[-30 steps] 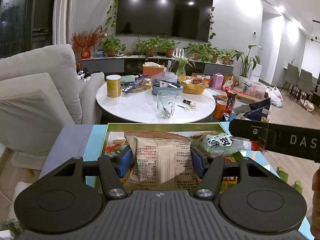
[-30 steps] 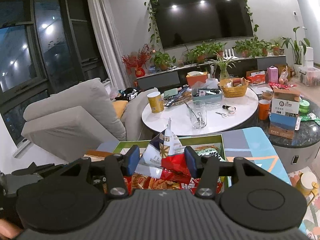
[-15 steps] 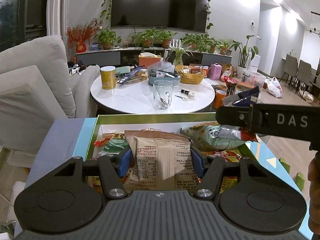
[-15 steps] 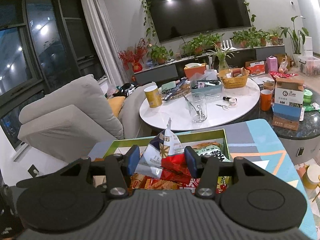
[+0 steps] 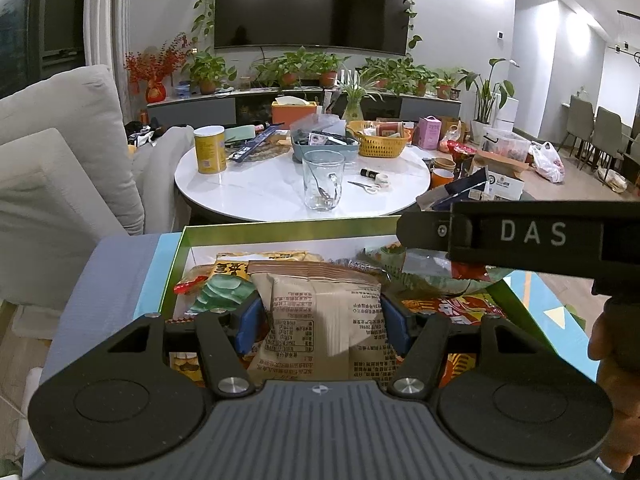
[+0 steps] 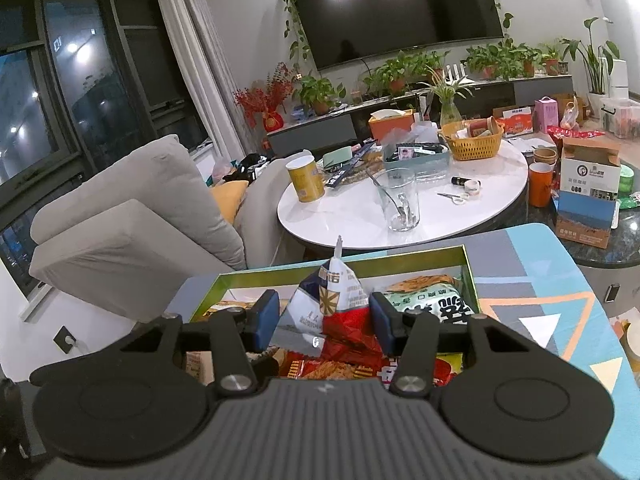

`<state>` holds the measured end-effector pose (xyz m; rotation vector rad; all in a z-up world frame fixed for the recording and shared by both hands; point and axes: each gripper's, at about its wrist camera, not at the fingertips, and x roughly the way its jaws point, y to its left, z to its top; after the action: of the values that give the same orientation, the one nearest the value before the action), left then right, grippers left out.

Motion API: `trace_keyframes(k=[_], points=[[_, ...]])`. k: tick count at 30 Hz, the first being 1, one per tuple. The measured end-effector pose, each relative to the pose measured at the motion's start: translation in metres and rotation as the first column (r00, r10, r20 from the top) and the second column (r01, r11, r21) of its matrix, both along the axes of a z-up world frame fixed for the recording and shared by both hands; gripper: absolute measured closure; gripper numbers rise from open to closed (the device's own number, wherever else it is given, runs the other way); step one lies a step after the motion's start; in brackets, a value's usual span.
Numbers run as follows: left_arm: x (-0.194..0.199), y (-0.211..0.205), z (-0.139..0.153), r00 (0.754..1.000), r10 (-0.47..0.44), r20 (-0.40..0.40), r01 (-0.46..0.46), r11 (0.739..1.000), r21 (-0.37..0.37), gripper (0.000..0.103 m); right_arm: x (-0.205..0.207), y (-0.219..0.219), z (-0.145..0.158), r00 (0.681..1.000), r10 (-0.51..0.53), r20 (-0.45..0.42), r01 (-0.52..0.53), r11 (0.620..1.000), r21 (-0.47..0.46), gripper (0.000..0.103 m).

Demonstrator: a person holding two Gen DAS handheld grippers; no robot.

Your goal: Organize snacks

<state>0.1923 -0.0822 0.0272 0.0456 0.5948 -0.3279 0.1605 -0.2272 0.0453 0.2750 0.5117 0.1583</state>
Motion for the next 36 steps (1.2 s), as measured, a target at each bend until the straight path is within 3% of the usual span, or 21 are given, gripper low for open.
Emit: trace_keyframes(k=[4,20,36], points=[[0.002,0.0,0.0,1.0,0.008,-0.01,-0.008,1.0,0.002,0.037,-0.002,0.0,0.001,1.0,-0.007,0.008,0.007,1.0,0.005,0.048],[-0.019,0.018,0.024,0.997,0.062,0.038,-0.06,0.997,-0.042,0.037,-0.029,-0.004,0.018,0.998,-0.036,0.047,0.035,0.999,0.008,0.048],[-0.086,0.042,0.055,0.988,0.107,0.108,-0.099,0.992,-0.076,0.029,-0.086,0.011,0.034,0.994,-0.048,0.103,0.05,0.998,-0.022,0.047]])
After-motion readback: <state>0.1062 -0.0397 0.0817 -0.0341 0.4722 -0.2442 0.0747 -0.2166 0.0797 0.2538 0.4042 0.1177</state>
